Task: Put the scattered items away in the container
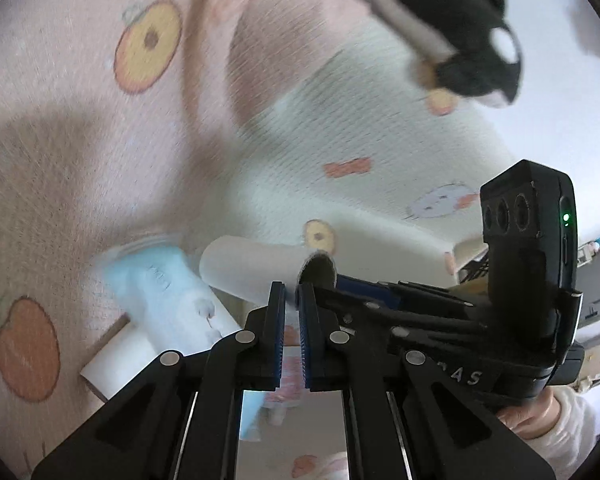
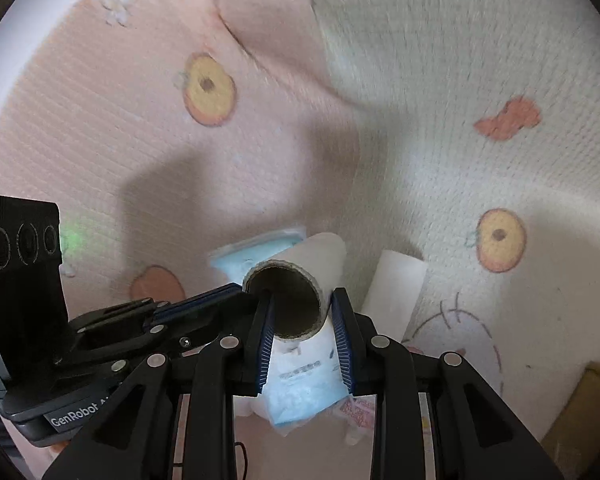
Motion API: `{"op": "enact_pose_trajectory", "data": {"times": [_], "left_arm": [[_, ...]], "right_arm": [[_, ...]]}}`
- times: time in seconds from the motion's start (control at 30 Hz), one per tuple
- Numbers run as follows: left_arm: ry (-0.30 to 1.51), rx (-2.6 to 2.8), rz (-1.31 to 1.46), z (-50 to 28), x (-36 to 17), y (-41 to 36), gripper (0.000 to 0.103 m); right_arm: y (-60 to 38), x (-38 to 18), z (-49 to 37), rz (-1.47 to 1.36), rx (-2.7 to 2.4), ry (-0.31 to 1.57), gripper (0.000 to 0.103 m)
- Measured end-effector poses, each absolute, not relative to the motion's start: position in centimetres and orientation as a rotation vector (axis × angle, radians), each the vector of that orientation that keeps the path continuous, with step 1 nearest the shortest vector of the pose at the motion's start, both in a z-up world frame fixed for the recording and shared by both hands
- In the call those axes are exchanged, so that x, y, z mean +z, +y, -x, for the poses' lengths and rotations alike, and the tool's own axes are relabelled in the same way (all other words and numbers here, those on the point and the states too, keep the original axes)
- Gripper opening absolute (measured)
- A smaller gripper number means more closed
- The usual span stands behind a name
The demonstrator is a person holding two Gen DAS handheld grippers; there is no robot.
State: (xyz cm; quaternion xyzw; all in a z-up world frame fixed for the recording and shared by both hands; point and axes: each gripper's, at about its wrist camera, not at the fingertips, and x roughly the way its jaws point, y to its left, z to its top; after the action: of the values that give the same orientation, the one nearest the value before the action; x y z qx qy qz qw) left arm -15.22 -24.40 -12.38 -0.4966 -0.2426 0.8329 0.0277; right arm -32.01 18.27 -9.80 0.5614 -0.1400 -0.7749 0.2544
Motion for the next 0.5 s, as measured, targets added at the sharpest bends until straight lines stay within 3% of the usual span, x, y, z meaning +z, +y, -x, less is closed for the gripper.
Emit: {"op": "enact_pose_trajectory", "data": {"times": [0.27, 0.5], "left_arm": [[-0.626, 2.686, 1.361, 10.9, -8.0, -21.0, 0.006], [-0.496, 2.757, 1.304, 8.3, -7.3, -19.1, 0.006]], "right_arm": [[18.1, -4.1, 26.7, -1.341, -2.224, -0.258, 0.025], [16.5, -6.8, 24.5, -1.298, -2.240, -0.368, 0.025]]}}
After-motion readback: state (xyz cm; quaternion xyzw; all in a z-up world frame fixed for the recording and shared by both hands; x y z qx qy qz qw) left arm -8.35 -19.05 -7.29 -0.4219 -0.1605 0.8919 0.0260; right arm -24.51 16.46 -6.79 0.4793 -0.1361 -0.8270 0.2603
